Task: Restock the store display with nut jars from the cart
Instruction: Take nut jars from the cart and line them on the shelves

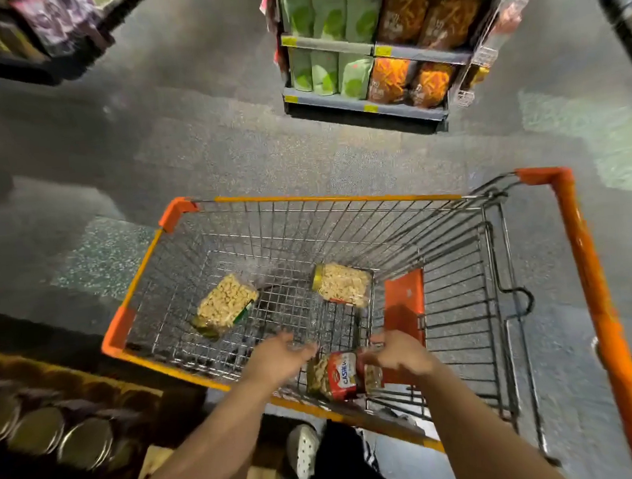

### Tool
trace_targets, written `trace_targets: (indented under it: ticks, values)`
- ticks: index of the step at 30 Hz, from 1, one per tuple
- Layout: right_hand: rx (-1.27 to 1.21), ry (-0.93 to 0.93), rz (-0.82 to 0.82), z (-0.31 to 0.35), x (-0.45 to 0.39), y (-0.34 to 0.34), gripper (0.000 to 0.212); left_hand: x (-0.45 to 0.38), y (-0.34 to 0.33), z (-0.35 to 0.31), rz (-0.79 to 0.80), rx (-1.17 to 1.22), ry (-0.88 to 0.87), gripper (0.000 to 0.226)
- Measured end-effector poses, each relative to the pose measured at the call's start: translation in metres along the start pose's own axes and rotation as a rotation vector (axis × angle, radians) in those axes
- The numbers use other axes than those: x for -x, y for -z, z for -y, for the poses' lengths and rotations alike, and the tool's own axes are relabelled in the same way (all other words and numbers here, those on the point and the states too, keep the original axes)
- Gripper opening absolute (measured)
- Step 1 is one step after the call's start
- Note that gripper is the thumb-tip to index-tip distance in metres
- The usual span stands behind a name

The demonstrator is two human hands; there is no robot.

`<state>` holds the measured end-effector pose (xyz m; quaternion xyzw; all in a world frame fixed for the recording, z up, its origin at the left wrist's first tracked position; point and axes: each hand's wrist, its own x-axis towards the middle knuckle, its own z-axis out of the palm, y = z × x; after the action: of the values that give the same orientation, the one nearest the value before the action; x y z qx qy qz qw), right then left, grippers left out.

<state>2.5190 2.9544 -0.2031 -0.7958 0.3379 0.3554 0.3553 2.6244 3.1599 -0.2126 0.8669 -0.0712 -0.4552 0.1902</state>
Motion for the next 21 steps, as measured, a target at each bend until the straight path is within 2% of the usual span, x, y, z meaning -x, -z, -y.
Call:
trace_targets:
  ticks: [3, 8, 13, 16, 21]
  values:
    - [0.023, -0.033, 0.02, -0.01, -0.03, -0.004, 0.062, -0.021, -0.006, -0.004, 0.03, 0.034, 0.046, 0.082]
    - [0.028, -0.089, 0.072, -0.016, -0.062, -0.01, 0.057, -0.057, -0.017, -0.009, 0.055, 0.058, 0.09, 0.076]
    - [-0.022, -0.168, 0.118, -0.026, -0.099, -0.023, 0.054, -0.102, -0.032, -0.002, 0.122, 0.025, 0.151, 0.093]
    - [-0.003, -0.191, 0.14, -0.029, -0.117, -0.028, 0.059, -0.123, -0.044, -0.004, 0.148, 0.055, 0.231, 0.091]
    - [0.064, -0.177, 0.201, -0.037, -0.148, -0.037, 0.041, -0.159, -0.073, -0.001, 0.237, -0.001, 0.28, 0.097]
